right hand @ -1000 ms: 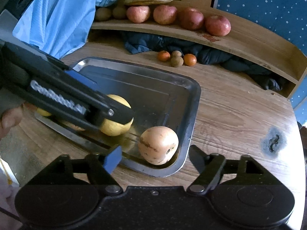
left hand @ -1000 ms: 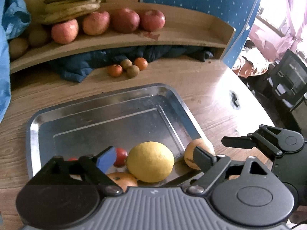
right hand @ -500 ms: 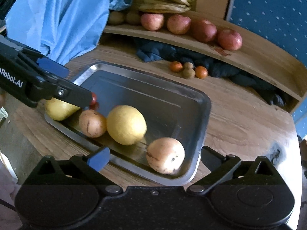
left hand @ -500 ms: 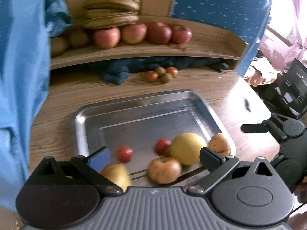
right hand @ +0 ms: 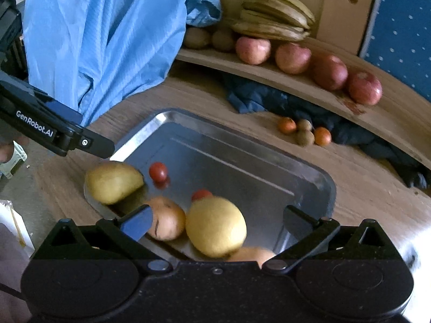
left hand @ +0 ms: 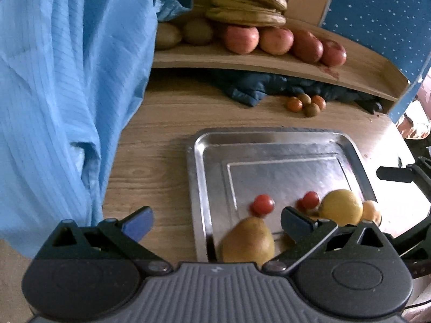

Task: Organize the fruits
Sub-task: 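Reach both open tools under the shelf toward the small tomatoes and kiwis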

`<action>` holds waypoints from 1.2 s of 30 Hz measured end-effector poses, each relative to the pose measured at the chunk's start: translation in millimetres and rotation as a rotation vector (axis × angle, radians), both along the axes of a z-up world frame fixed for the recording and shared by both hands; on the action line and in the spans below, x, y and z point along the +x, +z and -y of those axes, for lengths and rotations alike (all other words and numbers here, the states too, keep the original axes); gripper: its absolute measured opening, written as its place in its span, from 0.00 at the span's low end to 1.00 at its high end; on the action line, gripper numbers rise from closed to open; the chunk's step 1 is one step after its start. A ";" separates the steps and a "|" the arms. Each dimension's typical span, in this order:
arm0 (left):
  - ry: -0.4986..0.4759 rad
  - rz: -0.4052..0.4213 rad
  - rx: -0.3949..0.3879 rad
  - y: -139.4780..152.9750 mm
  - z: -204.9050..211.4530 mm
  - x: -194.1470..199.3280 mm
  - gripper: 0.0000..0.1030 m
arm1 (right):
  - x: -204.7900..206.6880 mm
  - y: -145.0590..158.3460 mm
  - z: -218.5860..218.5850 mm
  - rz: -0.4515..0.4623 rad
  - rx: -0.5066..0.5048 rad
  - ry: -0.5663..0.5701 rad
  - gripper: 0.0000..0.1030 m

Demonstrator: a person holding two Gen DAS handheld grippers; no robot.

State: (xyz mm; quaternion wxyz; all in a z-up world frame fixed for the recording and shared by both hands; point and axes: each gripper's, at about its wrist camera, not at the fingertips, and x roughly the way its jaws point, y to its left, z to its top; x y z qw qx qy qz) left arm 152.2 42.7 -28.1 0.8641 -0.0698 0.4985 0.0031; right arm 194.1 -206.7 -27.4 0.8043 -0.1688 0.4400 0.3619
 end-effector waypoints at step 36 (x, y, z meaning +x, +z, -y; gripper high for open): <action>-0.203 0.039 0.001 -12.9 49.3 170.7 1.00 | 122.7 -20.0 -19.8 0.052 -0.146 -0.240 0.99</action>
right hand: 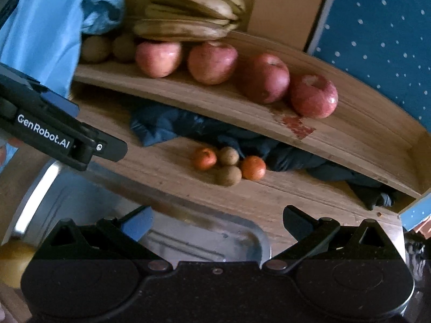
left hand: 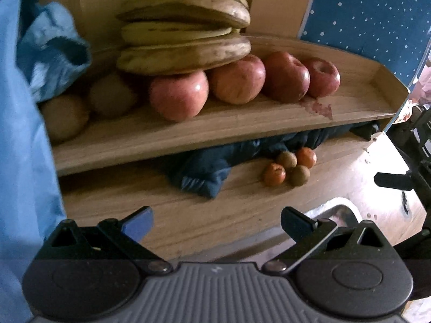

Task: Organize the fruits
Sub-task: 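Reach both open tools under the shelf toward the small tomatoes and kiwis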

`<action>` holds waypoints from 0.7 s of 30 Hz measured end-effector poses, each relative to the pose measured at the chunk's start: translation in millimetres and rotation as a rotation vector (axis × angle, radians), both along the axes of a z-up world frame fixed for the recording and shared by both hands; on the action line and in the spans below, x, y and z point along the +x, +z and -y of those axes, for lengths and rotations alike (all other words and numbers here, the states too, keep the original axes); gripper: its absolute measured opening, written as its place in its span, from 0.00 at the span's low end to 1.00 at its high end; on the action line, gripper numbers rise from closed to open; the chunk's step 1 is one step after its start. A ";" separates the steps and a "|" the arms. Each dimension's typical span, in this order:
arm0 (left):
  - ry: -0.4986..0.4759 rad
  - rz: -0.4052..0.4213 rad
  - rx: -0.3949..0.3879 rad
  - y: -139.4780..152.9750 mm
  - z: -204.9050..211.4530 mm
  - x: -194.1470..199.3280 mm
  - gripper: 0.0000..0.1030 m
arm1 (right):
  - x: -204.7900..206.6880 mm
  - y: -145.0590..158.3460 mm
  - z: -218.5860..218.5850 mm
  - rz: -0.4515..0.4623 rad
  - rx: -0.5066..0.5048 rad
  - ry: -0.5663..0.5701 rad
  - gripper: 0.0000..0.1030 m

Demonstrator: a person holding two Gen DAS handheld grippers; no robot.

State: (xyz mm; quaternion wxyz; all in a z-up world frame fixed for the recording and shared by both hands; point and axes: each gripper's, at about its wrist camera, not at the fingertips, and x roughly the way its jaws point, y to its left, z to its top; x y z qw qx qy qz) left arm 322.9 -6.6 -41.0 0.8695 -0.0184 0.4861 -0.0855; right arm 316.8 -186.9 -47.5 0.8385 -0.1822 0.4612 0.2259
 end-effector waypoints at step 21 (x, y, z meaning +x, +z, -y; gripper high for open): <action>-0.118 -0.085 -0.093 -40.6 43.2 63.2 0.99 | 41.6 -34.5 6.8 -0.002 -0.059 -0.087 0.89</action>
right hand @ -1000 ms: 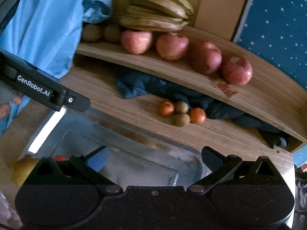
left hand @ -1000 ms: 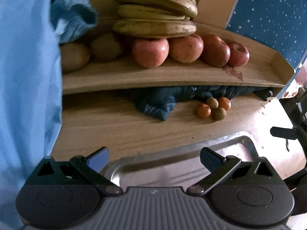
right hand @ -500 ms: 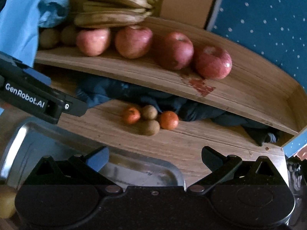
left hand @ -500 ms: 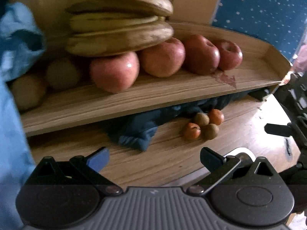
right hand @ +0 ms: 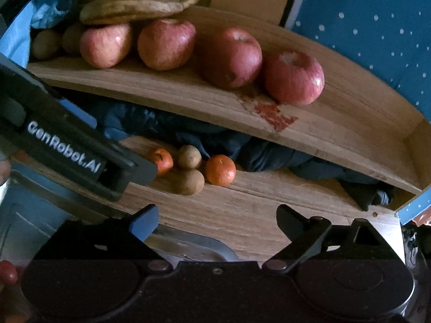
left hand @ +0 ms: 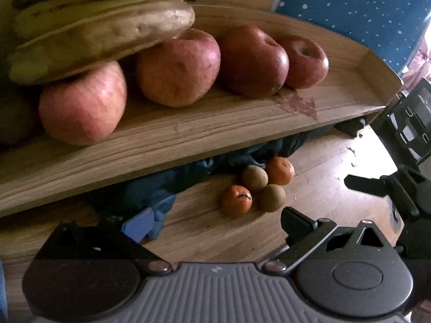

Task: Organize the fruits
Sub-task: 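Reach both open tools under the shelf toward the small tomatoes and kiwis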

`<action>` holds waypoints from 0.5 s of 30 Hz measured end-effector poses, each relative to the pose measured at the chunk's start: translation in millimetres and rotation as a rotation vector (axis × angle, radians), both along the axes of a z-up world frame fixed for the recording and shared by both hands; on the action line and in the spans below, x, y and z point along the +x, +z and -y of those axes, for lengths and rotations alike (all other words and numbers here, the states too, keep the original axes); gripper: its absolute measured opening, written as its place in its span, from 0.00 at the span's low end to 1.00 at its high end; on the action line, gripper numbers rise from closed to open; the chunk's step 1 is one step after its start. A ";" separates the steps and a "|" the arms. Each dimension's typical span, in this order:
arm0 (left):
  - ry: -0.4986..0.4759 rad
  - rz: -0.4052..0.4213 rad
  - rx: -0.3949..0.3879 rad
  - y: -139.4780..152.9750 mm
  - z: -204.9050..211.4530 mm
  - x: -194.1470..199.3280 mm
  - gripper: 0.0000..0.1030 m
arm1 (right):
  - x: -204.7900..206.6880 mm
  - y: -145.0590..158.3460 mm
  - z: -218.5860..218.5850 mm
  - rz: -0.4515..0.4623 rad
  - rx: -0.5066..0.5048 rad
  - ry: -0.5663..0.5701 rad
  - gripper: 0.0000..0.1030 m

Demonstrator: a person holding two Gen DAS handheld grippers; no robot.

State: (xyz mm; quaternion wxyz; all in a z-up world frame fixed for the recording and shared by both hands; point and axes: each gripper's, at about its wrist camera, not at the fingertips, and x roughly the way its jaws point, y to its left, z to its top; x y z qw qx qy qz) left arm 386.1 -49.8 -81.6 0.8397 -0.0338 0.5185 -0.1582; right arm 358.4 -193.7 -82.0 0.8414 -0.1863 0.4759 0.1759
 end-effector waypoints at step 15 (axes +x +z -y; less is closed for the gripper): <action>0.011 -0.010 -0.045 -10.5 6.2 10.1 0.78 | 11.7 -9.1 -8.4 -0.041 0.053 0.024 0.68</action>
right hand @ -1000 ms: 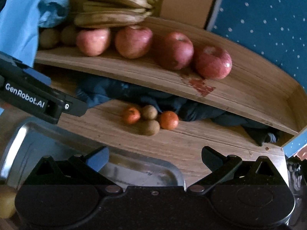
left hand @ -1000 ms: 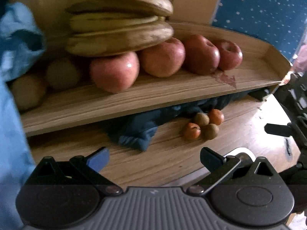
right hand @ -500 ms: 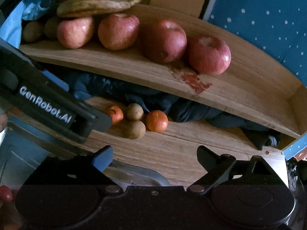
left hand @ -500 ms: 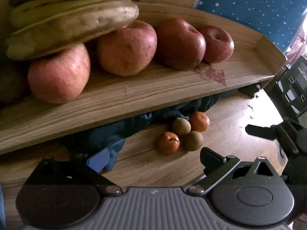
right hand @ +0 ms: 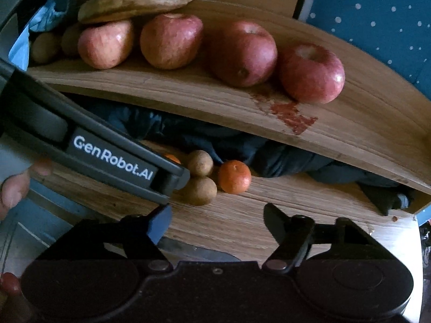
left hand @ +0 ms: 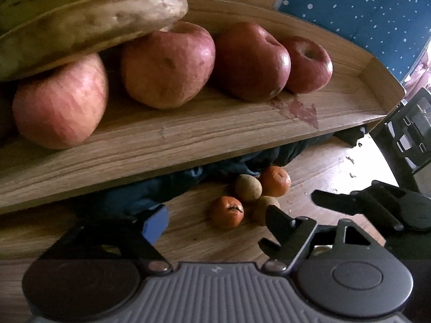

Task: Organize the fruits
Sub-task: 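Reach both open tools under the shelf toward the small tomatoes and kiwis, then close the left tool on a small orange tomato while the right tool grasps a kiwi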

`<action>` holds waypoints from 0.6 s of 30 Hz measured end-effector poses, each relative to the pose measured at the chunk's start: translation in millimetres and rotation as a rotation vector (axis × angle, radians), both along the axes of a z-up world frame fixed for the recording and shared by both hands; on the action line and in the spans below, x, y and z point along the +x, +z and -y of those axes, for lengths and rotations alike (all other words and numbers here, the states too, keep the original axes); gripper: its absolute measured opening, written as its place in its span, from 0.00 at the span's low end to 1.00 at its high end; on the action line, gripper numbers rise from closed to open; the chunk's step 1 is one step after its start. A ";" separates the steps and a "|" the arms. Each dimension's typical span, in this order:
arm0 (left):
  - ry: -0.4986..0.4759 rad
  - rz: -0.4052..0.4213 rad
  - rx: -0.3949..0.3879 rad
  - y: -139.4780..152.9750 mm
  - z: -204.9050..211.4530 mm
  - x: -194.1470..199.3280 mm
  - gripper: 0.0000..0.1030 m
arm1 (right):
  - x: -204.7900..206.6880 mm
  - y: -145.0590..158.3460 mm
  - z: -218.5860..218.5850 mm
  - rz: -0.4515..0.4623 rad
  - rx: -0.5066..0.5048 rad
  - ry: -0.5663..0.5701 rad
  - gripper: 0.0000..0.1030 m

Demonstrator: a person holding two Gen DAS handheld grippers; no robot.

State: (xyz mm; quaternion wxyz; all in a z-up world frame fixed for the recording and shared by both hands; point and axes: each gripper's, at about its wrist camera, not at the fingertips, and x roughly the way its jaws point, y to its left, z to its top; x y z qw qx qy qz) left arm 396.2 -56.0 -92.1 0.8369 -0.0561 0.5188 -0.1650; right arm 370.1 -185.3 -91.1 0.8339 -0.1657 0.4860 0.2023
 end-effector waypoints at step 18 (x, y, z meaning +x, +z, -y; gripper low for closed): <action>-0.008 -0.025 -0.014 -9.1 2.4 9.1 0.50 | 17.5 -10.9 -11.9 -0.013 0.037 0.025 0.41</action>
